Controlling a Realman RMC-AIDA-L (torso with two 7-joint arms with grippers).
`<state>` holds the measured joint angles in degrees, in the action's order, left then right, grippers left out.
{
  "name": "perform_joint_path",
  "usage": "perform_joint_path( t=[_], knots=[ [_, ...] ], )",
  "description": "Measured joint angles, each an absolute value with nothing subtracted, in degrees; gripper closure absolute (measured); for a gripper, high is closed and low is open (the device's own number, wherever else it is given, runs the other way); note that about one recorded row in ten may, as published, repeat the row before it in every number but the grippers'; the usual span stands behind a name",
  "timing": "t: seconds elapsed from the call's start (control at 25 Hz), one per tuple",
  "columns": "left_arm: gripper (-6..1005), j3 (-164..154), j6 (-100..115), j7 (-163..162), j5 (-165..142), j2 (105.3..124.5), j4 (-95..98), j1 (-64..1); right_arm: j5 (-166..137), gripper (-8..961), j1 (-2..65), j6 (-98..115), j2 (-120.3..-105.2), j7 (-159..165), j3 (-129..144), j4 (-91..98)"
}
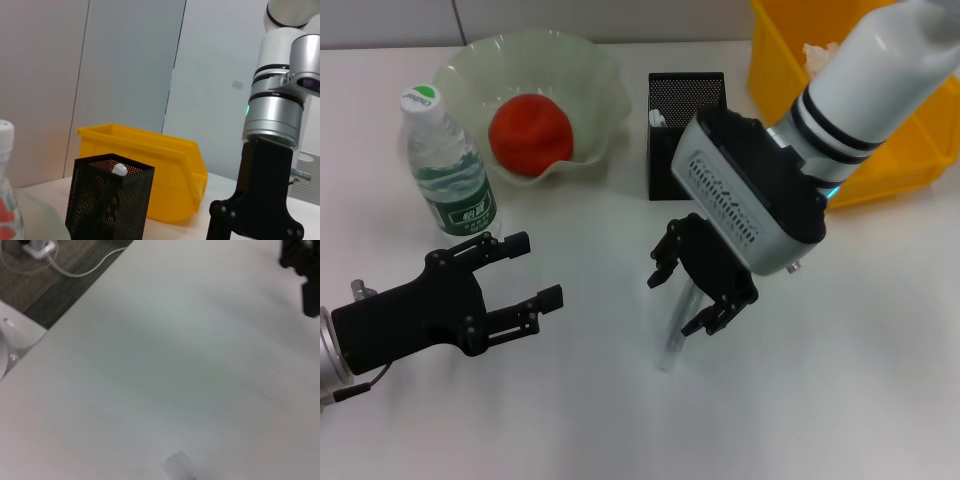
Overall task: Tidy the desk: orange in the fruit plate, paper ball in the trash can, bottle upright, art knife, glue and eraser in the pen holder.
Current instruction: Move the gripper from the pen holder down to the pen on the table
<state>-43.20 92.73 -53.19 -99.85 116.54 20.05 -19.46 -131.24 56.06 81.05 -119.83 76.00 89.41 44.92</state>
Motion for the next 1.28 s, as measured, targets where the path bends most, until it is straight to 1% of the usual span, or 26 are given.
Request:
perform_joint_path(
  t=[0.48, 0.88, 1.28],
  knots=[
    [199, -43.23, 92.19, -56.55, -101.83, 116.28, 21.97, -19.44, -129.42, 325, 59.4, 85.26, -119.88, 75.91, 96.24, 46.45],
    [199, -43.33, 92.02, -55.72, -103.39, 116.11, 22.44, -19.33, -128.25, 327, 59.8, 83.7, -119.88, 76.06, 101.28, 46.21],
    [199, -43.2, 91.73, -53.36, -104.24, 116.56, 22.81, -19.08, -128.04, 329, 60.29, 82.87, -119.89, 75.79, 103.92, 46.14]
  ],
)
